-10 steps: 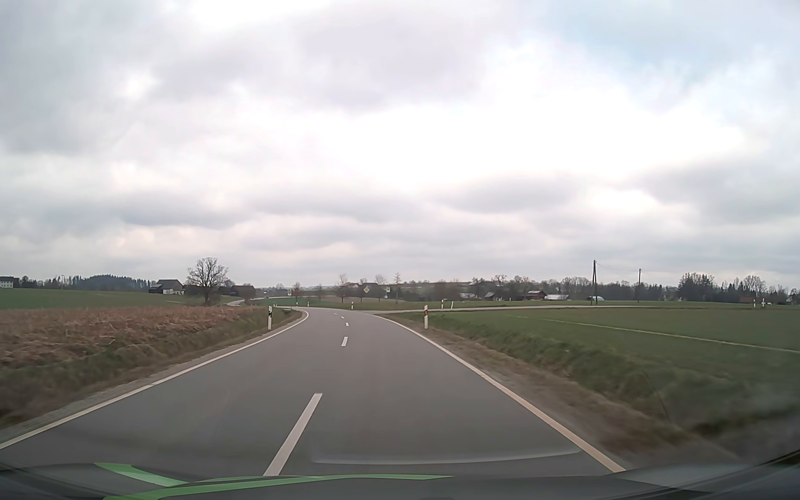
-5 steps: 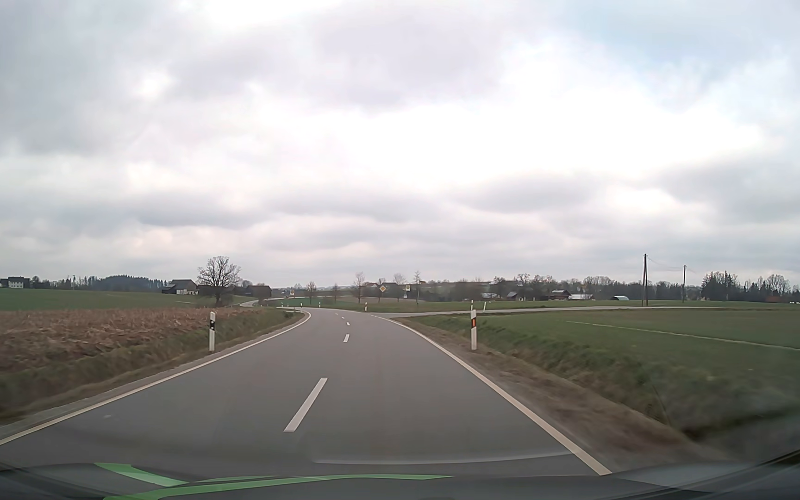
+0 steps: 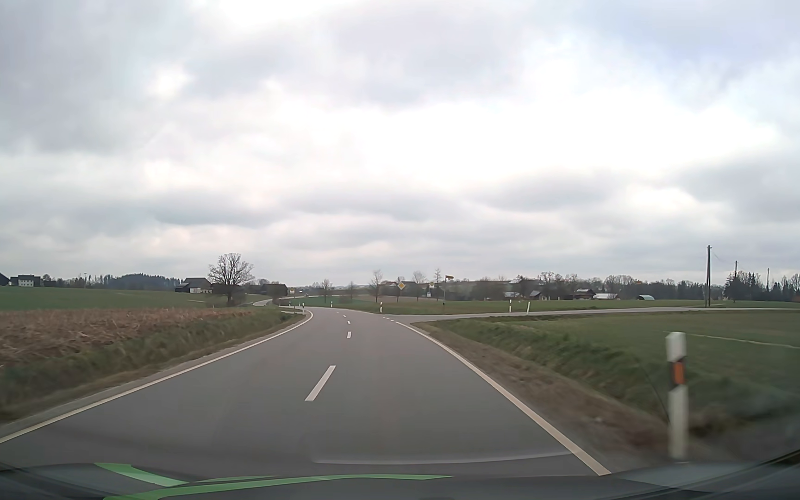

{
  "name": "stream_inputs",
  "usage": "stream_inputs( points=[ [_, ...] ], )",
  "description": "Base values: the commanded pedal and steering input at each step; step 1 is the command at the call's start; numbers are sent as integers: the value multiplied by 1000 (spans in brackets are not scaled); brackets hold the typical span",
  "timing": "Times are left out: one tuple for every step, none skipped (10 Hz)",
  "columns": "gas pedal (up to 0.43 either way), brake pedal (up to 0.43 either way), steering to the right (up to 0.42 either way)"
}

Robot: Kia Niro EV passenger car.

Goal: Follow the waypoints while adhering to traffic rules and regulations

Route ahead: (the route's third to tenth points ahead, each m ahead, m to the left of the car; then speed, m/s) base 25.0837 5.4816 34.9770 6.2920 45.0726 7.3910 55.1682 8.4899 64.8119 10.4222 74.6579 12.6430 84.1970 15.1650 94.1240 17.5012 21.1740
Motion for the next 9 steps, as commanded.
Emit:
stream_inputs(
  points=[
    [197,0,-20],
    [197,0,-20],
    [197,0,-20],
    [197,0,-20],
    [197,0,-20],
    [197,0,-20],
    [197,0,-20],
    [197,0,-20],
    [197,0,-18]
  ],
)
